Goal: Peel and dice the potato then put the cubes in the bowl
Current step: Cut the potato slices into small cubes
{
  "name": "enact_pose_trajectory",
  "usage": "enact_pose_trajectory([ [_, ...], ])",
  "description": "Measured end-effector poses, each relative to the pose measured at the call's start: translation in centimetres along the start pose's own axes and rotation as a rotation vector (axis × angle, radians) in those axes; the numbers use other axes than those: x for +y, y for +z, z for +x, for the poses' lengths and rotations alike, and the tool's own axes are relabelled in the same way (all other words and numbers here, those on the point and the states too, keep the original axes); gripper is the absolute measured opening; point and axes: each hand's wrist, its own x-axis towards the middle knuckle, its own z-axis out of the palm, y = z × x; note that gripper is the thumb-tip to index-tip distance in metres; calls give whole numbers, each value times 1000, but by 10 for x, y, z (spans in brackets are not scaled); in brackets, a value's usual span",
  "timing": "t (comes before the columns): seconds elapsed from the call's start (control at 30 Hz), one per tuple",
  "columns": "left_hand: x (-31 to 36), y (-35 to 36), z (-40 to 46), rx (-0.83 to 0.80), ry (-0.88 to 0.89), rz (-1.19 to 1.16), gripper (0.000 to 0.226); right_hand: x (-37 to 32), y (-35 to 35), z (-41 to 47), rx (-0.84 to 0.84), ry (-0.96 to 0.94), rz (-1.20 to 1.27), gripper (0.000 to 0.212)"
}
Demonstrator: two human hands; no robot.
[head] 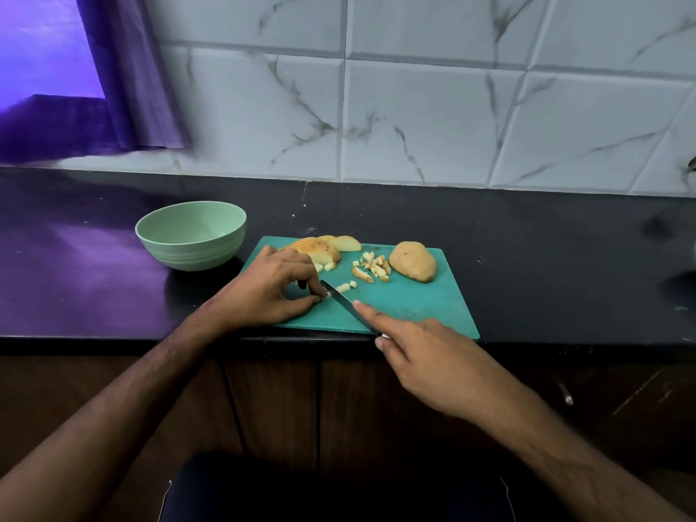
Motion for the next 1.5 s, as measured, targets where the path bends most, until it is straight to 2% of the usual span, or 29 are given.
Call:
enact_pose_trajectory([
  [0.3,1,-1,-2,31,-26,48,12,3,-9,6,0,-19,116,51],
  [0.47,-2,0,0,22,-22,22,7,-2,-3,2,-25,-15,35,52],
  [0.73,1,-3,-1,57,-56,51,22,-3,-3,6,-10,-38,-49,53],
  [0.93,-3,2,0,-3,-100,48,17,4,-5,-12,-12,-50,-70,53],
  [1.1,-3,2,1,-7,-102,16,25,13,-16,-24,-43,-53,-74,51],
  [1.23,-1,0,0,-21,-77,-12,22,18,-21,-20,-16,-69,-105,51],
  [1.37,2,0,1,-86,-36,-19,33,17,-14,-18,-15,-88,-115,52],
  [1.5,-1,3,3,-52,-75,20,39,21,-16,-18,-14,-96,-86,52],
])
